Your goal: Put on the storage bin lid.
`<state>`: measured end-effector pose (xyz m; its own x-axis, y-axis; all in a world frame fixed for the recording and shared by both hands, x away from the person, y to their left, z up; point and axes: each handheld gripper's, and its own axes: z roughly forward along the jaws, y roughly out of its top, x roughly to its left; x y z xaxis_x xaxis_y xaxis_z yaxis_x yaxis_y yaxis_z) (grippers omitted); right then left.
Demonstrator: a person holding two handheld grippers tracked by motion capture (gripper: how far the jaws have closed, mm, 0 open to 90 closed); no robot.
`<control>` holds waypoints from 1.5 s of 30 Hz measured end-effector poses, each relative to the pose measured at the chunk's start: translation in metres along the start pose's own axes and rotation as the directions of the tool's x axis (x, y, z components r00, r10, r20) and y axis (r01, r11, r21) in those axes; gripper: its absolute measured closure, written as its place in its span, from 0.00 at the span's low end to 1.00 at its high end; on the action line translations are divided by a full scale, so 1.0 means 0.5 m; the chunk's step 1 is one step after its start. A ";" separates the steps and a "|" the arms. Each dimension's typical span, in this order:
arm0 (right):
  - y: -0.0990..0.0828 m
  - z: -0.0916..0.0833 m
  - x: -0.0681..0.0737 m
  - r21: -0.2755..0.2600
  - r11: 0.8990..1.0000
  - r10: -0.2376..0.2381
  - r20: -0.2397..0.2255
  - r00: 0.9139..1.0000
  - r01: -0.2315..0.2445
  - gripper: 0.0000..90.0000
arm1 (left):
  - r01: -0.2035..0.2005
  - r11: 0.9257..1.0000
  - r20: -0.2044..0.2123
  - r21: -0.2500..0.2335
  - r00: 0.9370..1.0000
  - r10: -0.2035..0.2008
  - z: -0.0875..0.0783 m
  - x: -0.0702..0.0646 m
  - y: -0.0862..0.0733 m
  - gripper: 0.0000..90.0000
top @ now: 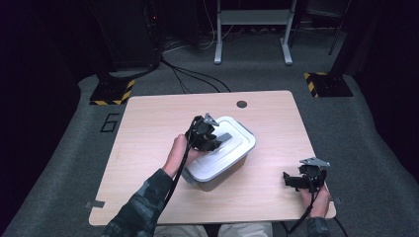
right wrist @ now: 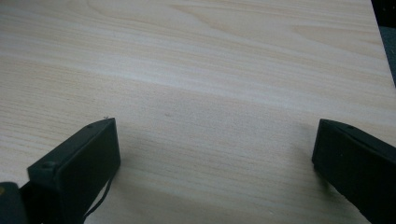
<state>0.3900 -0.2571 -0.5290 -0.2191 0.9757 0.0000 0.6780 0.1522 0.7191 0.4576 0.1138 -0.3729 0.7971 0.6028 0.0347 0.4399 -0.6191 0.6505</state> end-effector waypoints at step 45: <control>0.000 0.000 0.001 0.000 1.000 0.001 0.000 1.000 -0.001 0.00 | 0.122 0.984 -0.137 -0.130 0.981 -0.139 -0.126 0.096 -0.082 0.15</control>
<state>0.3898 -0.2567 -0.5289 -0.2180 0.9759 0.0007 0.6785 0.1511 0.7189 0.4517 0.2000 -0.3502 0.6638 0.7464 0.0473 0.4760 -0.4704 0.7430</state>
